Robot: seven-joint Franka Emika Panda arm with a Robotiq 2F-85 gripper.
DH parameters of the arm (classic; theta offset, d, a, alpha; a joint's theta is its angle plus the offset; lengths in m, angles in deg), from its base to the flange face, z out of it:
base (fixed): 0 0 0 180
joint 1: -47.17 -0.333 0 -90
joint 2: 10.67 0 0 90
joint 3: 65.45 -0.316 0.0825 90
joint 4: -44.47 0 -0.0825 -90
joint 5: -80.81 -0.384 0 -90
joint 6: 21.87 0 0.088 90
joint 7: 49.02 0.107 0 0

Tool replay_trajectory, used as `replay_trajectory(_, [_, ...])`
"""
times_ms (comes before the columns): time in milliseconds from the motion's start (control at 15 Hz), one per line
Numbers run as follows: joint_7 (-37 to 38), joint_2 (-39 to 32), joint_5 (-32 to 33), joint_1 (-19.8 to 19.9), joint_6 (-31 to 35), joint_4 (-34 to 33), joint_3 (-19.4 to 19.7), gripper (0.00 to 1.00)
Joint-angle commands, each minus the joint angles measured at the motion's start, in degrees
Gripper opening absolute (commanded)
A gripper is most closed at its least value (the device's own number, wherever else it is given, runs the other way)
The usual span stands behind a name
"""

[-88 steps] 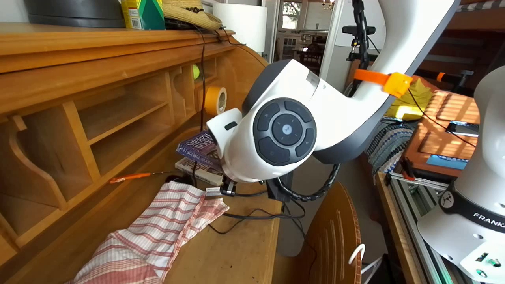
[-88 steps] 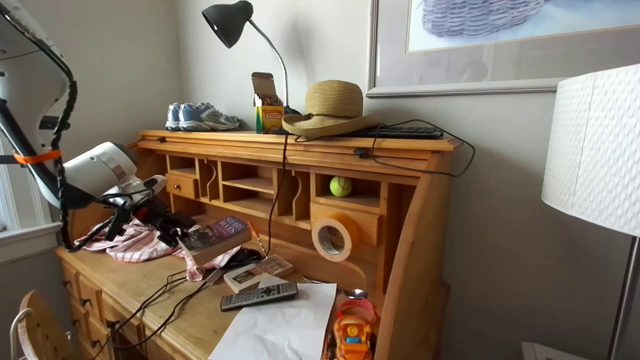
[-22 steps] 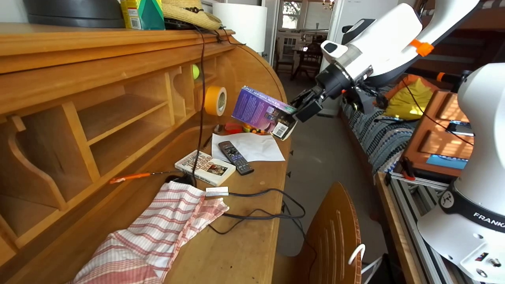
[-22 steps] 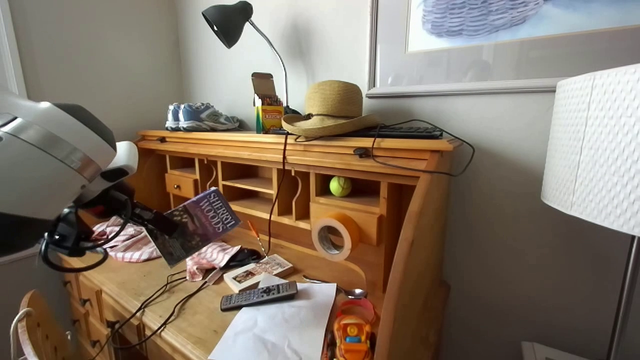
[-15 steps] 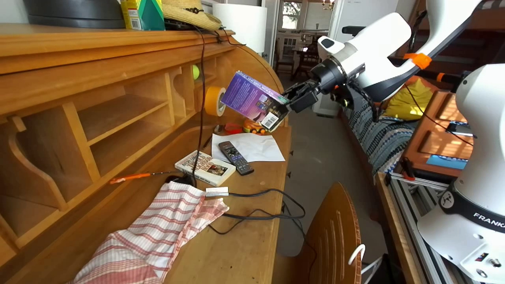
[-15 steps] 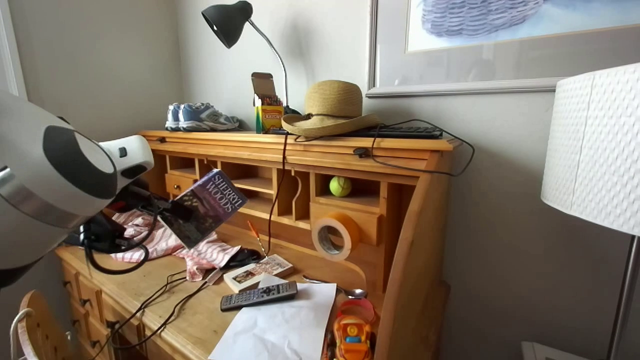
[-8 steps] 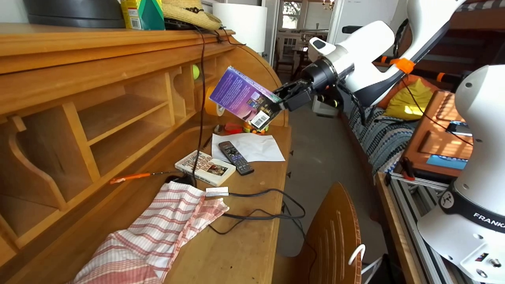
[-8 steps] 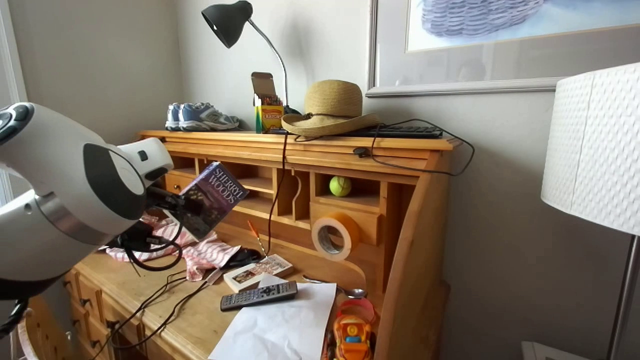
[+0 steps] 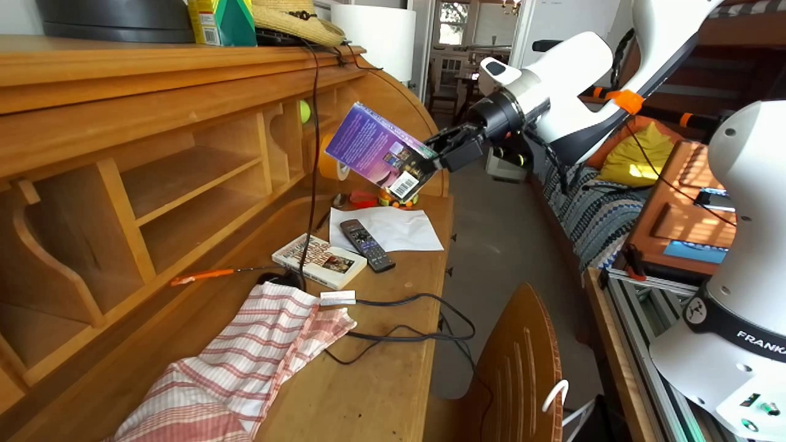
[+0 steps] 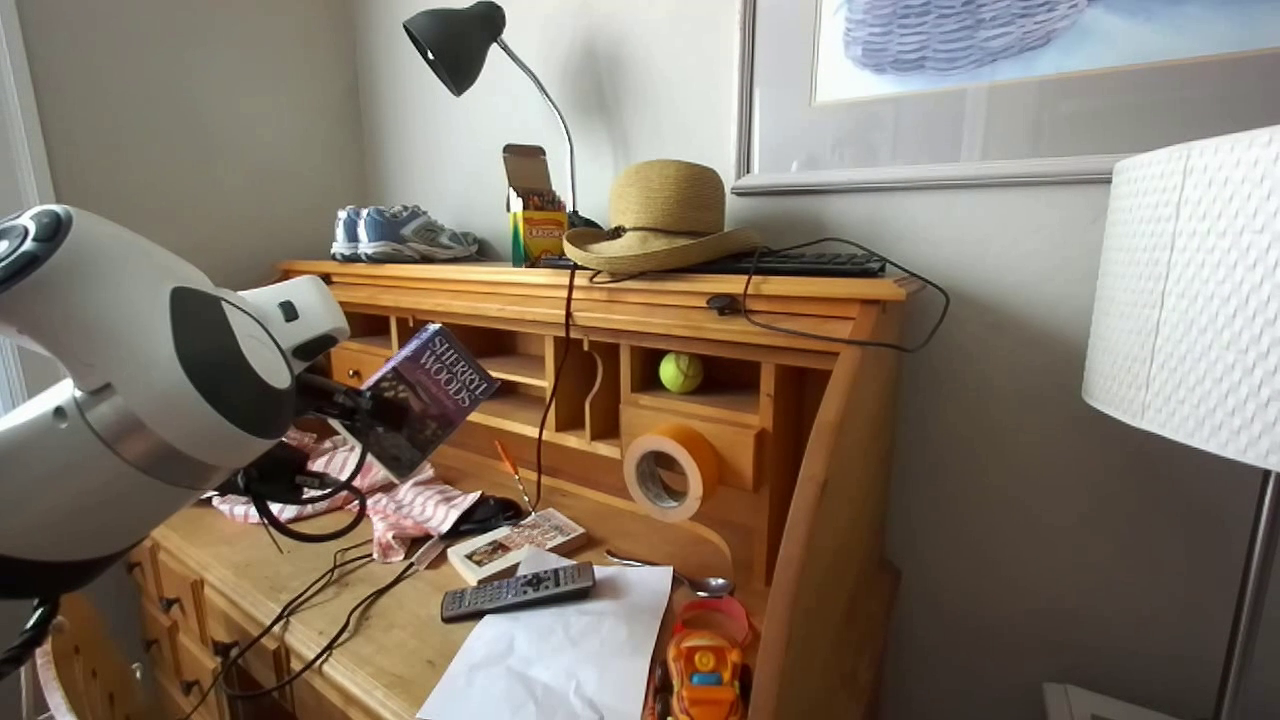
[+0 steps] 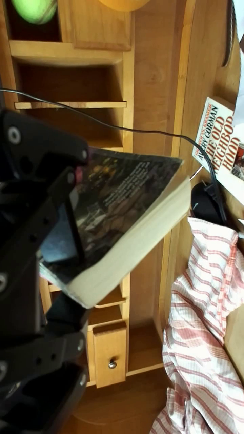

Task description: Move the blue book to the right side of the shelf.

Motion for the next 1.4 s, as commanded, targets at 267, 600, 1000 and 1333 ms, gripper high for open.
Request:
replay_trajectory(267, [0.00,0.00,0.00,0.00,0.01,0.00,0.04,0.21])
replay_trajectory(600, [0.00,0.02,0.00,-0.04,0.04,-0.03,0.14,0.21])
replay_trajectory(1000, [-10.84,6.81,-7.51,1.05,-1.84,2.11,0.28,0.05])
replay_trajectory(1333, [-12.00,10.89,-3.04,-4.57,3.45,1.14,7.98,0.05])
